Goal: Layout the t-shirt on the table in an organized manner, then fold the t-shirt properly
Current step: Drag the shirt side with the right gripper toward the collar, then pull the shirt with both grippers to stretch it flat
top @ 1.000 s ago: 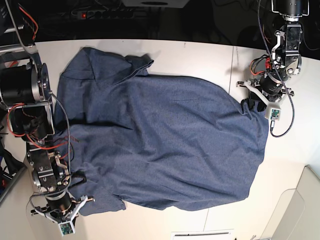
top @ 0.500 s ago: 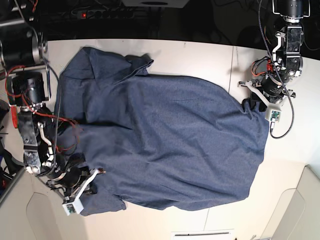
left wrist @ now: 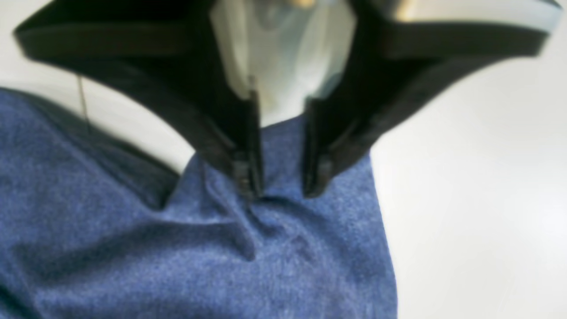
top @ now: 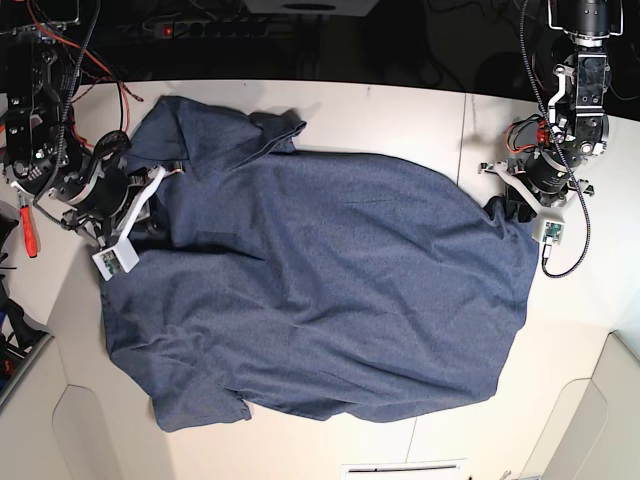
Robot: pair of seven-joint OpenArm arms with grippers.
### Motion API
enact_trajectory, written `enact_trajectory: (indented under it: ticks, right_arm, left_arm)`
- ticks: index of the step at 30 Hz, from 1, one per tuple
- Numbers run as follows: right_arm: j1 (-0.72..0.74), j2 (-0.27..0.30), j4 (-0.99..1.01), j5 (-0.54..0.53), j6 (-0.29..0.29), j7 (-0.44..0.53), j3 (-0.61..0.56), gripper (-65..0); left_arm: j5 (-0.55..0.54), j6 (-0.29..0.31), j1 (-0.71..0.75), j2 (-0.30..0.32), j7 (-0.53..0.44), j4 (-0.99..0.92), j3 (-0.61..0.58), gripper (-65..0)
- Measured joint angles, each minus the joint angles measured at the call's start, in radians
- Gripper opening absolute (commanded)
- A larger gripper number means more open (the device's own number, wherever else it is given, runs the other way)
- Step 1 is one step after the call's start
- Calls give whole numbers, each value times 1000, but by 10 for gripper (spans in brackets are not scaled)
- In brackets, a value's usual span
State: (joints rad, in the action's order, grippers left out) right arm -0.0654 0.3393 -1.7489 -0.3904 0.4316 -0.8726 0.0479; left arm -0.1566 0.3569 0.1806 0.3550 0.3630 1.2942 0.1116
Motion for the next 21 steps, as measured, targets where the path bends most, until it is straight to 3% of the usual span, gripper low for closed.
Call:
enact_trajectory:
  ticks: [4,10,14,18,21]
  right_arm:
    - [-53,-2,36,-3,-1,45,0,-650]
    - [-55,-8,154,-3,0,92,0,-650]
    - [-56,-45,284,-3,0,139,4,-650]
    - [-55,-58,303,-27,3,62,5,-650]
    - [-76,-58,298,-97,38,-30,5,-650]
  left_arm:
    - [-2,0,1,6,28,3,0,-631]
    - [-10,3,-9,26,104,8,0,-637]
    - [-6,3,-7,54,134,8,0,-637]
    - [-8,3,-9,72,174,8,0,-637]
    - [-9,3,-10,81,225,11,1,-637]
